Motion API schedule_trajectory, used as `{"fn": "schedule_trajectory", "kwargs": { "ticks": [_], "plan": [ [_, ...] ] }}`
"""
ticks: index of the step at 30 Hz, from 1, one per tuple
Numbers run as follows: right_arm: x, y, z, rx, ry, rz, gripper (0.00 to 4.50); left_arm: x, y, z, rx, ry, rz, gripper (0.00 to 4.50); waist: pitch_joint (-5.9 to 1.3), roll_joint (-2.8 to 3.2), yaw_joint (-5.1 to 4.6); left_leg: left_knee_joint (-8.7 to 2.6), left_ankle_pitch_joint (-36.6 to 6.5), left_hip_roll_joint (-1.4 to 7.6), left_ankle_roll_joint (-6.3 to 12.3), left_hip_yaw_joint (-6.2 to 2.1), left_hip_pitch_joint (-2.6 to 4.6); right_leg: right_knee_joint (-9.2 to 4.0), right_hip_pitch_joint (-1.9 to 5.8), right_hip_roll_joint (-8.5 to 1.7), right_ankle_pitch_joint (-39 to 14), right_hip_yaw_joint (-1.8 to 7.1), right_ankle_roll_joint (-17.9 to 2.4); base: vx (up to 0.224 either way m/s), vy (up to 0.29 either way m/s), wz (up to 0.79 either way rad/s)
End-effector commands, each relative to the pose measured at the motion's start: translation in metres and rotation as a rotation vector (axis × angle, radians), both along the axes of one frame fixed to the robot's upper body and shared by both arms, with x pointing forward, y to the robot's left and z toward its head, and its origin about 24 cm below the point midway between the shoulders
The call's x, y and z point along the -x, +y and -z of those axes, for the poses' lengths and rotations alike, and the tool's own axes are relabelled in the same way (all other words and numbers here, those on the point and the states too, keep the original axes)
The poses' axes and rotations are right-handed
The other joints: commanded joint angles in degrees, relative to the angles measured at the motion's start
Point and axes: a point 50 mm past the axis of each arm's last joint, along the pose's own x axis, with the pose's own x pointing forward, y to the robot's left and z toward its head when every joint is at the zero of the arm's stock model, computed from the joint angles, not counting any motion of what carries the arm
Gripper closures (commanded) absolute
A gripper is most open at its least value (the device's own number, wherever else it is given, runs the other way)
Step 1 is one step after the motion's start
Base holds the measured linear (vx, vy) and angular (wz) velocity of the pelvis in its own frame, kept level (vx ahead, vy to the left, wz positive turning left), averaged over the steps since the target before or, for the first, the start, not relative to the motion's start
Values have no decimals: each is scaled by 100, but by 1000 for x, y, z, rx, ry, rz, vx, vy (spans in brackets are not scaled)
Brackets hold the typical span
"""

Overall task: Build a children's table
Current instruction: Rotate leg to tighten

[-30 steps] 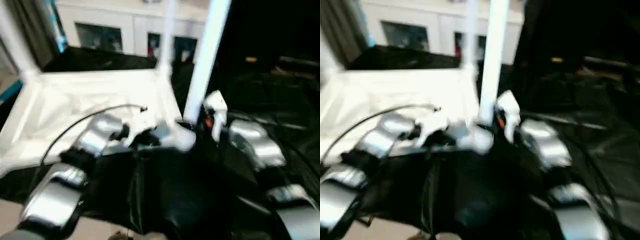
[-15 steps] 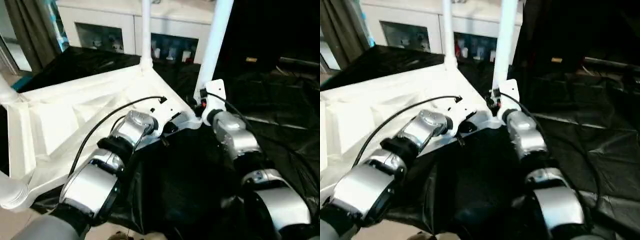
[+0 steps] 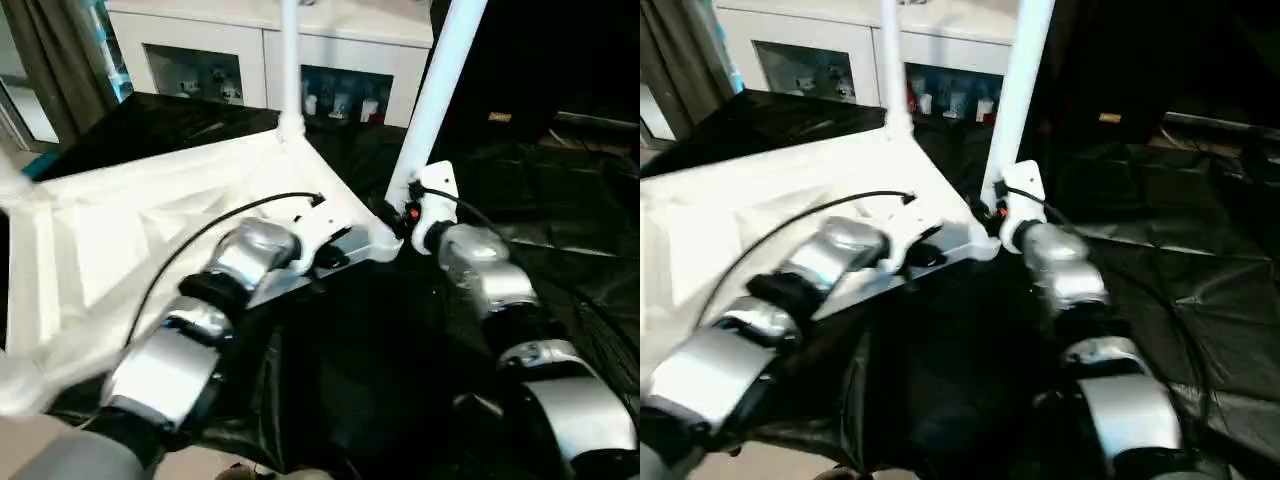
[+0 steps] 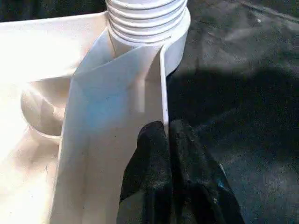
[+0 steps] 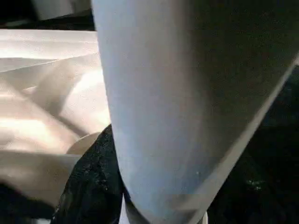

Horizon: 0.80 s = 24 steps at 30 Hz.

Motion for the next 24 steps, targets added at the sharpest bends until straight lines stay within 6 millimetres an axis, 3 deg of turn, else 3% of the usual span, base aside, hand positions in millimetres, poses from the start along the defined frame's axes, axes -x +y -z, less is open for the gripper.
{"fn": "schedule_trajectory", "kwargs": {
  "ticks": [1,3,5,6,8,12,20,24],
  "plan": [
    [29,-12,56,70,276,-81,262,0,-7,-25,63,-73,154,450,-430,58,47,-339,-1051,376,413,-169,72,-338,347,-517,-498,300,-1597,0,0,0],
    [38,-22,54,71,283,-236,262,9,0,-26,82,-47,289,450,-425,54,68,-341,-1080,404,426,-172,65,-326,352,-517,-537,284,-1616,0,0,0],
    [43,-27,51,60,295,-324,262,12,4,-27,80,-42,332,450,-422,73,68,-344,-1166,420,386,-162,86,-320,319,-508,-561,289,-1654,0,0,0],
    [47,-29,49,53,296,-375,262,13,6,-27,78,-44,351,450,-415,41,77,-350,-1222,425,380,-160,98,-338,324,-509,-649,289,-1641,0,0,0],
    [50,-30,47,47,298,-419,262,14,7,-27,76,-45,366,450,-404,65,117,-357,-1342,434,296,-158,111,-360,297,-531,-944,302,-1588,0,0,0],
    [62,-37,43,52,315,-574,262,20,12,-28,100,-23,432,450,-394,50,184,-370,-1480,441,182,-164,134,-387,281,-541,-1240,312,-1504,0,0,0],
    [72,-39,49,95,328,-636,262,22,17,-28,101,-15,458,450,-402,37,227,-368,-1393,426,159,-175,118,-389,279,-541,-1320,308,-1398,0,0,0],
    [72,-38,50,88,320,-619,262,22,16,-29,102,-20,452,450,-411,48,241,-363,-1348,427,158,-174,121,-374,274,-541,-1212,304,-1437,0,0,0]
  ]
}}
